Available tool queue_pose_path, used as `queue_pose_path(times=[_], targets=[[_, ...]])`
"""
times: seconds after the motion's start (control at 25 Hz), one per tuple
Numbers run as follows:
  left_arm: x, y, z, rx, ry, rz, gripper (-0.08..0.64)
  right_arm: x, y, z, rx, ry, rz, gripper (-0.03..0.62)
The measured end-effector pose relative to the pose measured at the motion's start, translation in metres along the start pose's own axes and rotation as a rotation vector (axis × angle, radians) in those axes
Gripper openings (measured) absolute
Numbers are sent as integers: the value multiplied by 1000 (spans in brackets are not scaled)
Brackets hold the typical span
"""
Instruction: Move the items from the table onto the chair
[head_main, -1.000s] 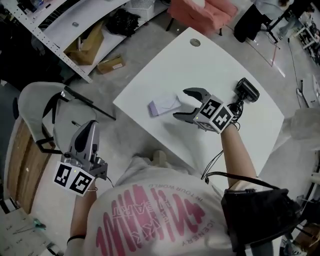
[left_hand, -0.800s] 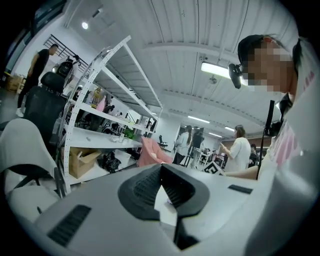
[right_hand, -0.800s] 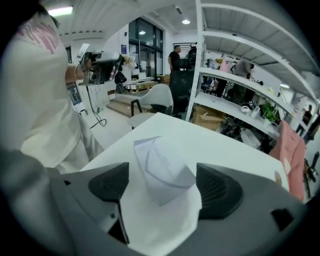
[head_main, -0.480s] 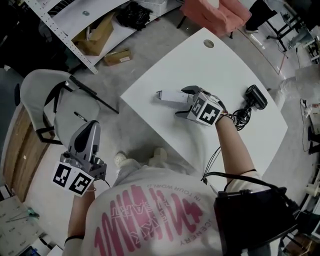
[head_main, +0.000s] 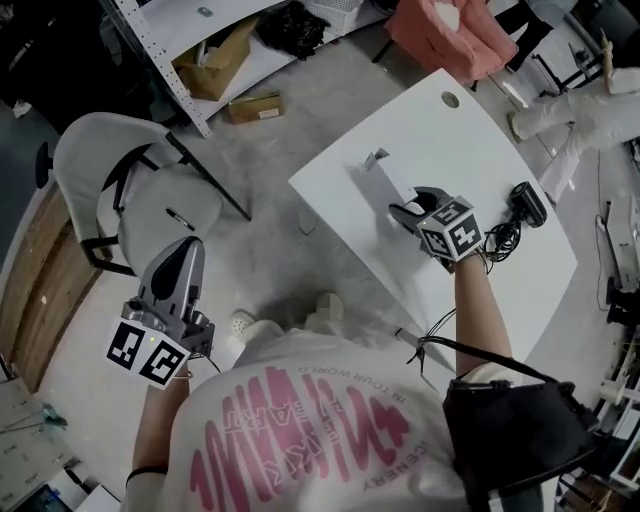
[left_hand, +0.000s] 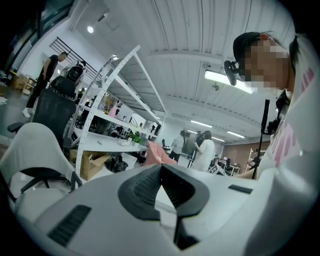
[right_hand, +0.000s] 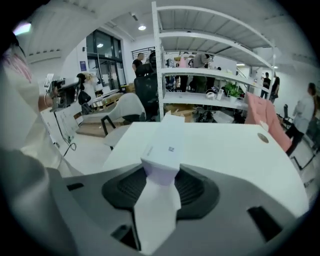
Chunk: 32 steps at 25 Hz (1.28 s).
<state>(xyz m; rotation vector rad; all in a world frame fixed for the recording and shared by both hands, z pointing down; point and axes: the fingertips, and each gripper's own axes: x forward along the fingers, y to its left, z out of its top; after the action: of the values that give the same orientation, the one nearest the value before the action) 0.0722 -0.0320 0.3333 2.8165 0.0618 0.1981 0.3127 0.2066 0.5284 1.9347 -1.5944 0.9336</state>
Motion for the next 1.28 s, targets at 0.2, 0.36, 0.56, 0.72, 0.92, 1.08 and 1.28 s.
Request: queue_pose_path(times=[0.2, 0.36, 0.56, 0.72, 0.92, 1.08, 1.28], targets=[[-31, 42, 11, -44, -60, 38, 11, -5, 46, 58, 8, -144, 2, 186], [-60, 65, 18, -49, -90, 63, 11, 6, 111, 115, -12, -255, 100, 186], [-98, 102, 30, -63, -128, 119, 11, 52, 188, 159, -40, -266, 236, 186], [-136, 134, 35, -62, -140, 189, 11, 94, 239, 177, -93, -220, 331, 186], [-189, 174, 32, -82, -169, 283, 11, 134, 293, 200, -156, -178, 413, 186], [-225, 202, 35, -90, -190, 343, 11, 164, 330, 219, -185, -147, 463, 186], [-263, 224, 34, -123, -241, 437, 11, 205, 368, 236, -190, -93, 537, 186]])
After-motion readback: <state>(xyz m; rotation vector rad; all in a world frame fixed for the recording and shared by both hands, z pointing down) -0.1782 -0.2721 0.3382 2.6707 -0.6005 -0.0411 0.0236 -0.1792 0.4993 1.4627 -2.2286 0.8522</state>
